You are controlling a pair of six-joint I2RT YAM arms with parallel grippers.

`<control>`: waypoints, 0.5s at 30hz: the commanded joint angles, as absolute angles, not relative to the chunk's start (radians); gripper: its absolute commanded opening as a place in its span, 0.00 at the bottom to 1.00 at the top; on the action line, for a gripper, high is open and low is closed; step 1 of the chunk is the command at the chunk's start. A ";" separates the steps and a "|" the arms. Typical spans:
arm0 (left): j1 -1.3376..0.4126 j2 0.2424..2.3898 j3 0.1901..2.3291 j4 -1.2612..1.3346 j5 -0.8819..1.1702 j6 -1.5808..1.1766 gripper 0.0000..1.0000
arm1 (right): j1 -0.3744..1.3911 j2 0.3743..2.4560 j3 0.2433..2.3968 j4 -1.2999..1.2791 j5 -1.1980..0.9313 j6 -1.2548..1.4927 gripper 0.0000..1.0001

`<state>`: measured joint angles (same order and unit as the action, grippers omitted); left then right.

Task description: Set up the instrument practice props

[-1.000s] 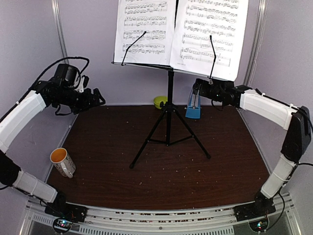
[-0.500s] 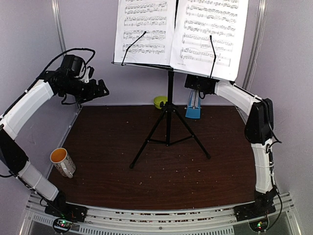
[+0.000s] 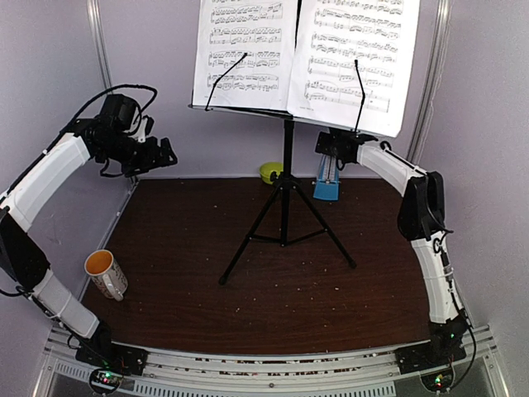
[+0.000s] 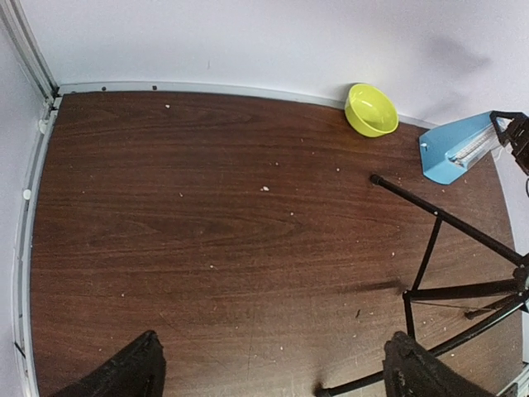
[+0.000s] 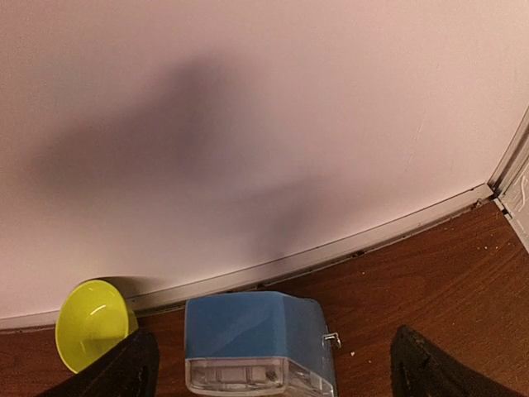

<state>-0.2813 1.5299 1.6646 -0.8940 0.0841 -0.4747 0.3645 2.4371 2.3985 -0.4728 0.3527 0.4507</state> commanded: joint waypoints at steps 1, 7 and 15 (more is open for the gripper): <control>-0.260 1.538 1.703 -0.891 0.085 -0.446 0.94 | 0.353 2.470 2.432 -0.440 0.378 0.450 0.95; -0.253 1.548 1.712 -0.903 0.091 -0.429 0.94 | 0.345 2.517 2.451 -0.423 0.392 0.448 0.89; -0.242 1.541 1.715 -0.910 0.096 -0.411 0.94 | 0.339 2.522 2.454 -0.414 0.391 0.445 0.67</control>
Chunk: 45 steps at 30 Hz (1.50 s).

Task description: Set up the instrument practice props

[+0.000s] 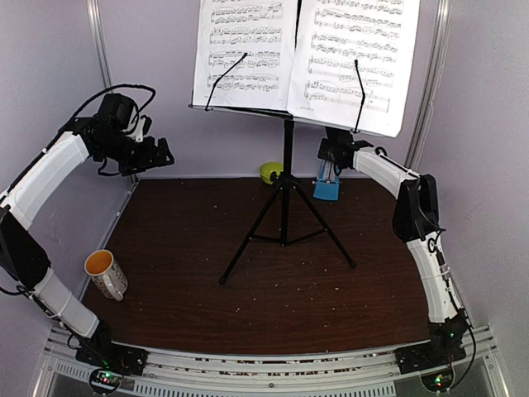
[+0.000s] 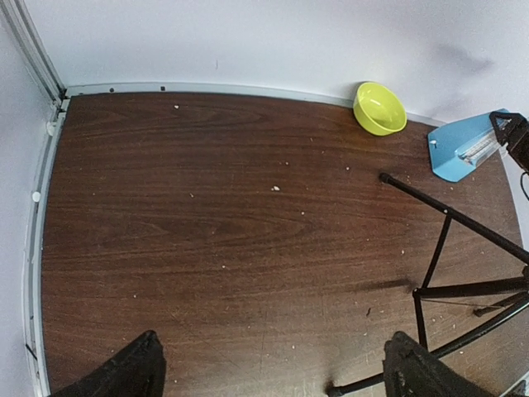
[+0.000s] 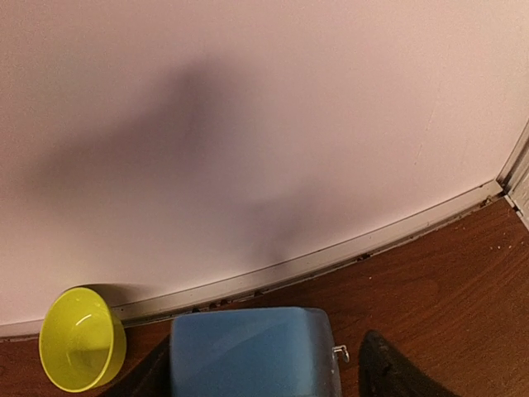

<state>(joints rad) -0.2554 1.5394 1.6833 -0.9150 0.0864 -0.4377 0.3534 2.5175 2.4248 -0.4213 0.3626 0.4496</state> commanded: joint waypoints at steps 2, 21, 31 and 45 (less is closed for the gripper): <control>-0.241 1.542 1.718 -0.905 0.113 -0.401 0.94 | 0.339 2.495 2.429 -0.407 0.376 0.430 0.62; -0.290 1.354 1.382 -0.541 0.243 -0.391 0.84 | 0.328 1.963 1.836 -0.212 0.258 0.286 0.29; -0.367 1.317 1.255 -0.429 0.244 -0.387 0.84 | 0.289 1.520 1.389 -0.172 0.139 0.247 0.19; -0.652 1.138 0.918 -0.174 0.178 -0.296 0.97 | 0.288 0.974 1.010 -0.317 -0.125 0.336 0.08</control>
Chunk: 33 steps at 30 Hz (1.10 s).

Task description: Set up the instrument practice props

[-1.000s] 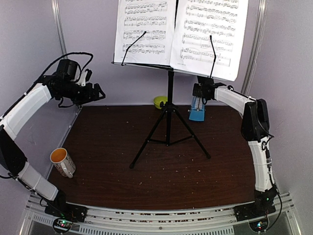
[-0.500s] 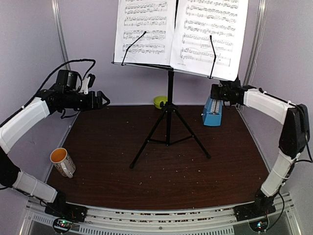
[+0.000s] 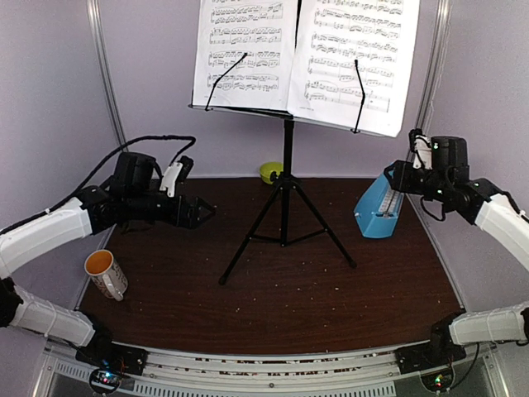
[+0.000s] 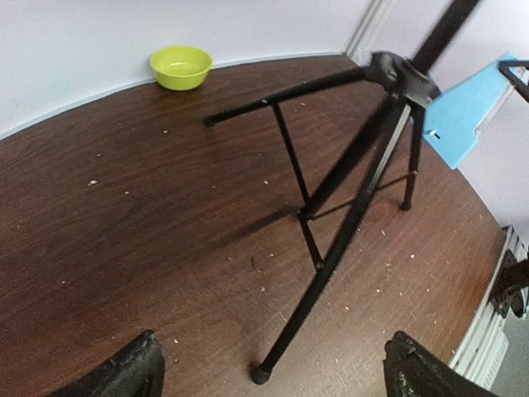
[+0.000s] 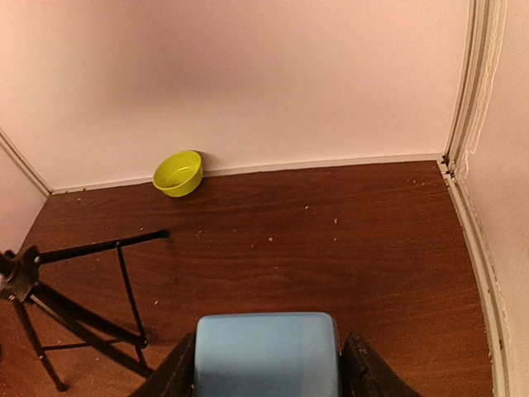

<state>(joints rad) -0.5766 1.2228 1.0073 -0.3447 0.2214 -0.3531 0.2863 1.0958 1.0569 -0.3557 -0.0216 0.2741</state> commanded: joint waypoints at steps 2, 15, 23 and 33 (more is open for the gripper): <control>-0.706 1.102 0.858 -0.132 0.144 -0.276 0.98 | 0.289 0.921 0.955 -0.325 -0.165 0.381 0.07; -1.076 1.304 0.812 0.077 -0.050 -0.252 0.98 | 0.513 0.758 0.735 -0.267 -0.089 0.601 0.03; -1.193 1.556 0.939 0.190 -0.020 -0.228 0.95 | 0.692 0.792 0.691 -0.168 -0.007 0.634 0.01; -1.215 1.715 1.022 0.246 -0.012 -0.194 0.96 | 0.735 0.851 0.683 -0.100 0.049 0.707 0.00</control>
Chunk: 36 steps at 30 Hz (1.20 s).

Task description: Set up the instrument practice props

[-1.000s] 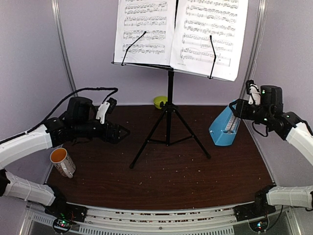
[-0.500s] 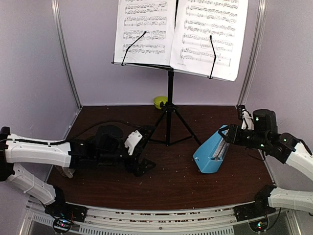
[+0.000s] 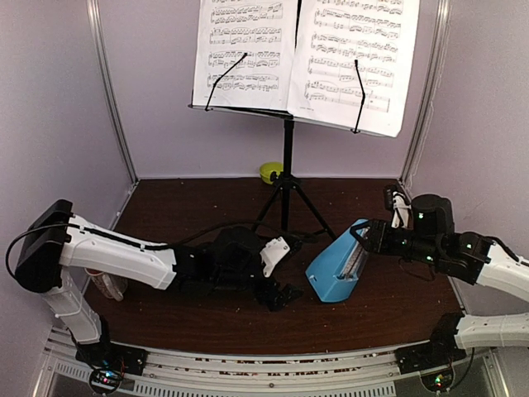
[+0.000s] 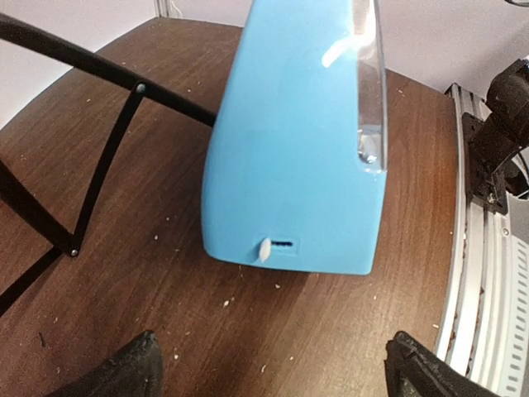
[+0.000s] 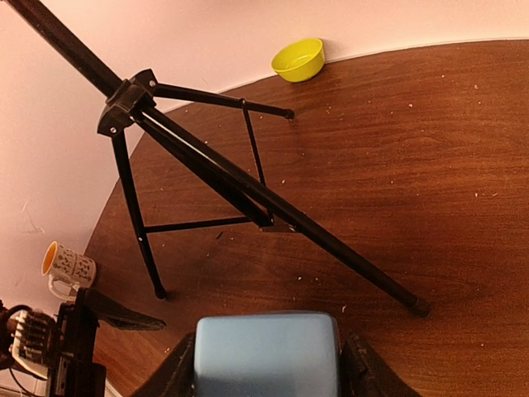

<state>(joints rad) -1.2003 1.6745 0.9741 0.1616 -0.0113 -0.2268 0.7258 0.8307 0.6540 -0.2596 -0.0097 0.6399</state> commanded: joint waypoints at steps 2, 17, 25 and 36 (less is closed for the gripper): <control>-1.215 1.739 1.026 0.273 -0.019 -0.187 0.98 | 0.745 0.879 0.699 -0.094 0.055 0.725 0.00; -1.215 1.905 1.053 0.423 0.022 -0.186 0.98 | 0.791 0.961 0.720 -0.033 0.054 0.754 0.00; -1.206 1.945 1.053 0.448 -0.001 -0.201 0.94 | 0.801 0.970 0.730 -0.035 0.038 0.754 0.00; -1.206 1.956 1.069 0.439 0.002 -0.193 0.87 | 0.809 0.989 0.739 -0.044 0.036 0.749 0.00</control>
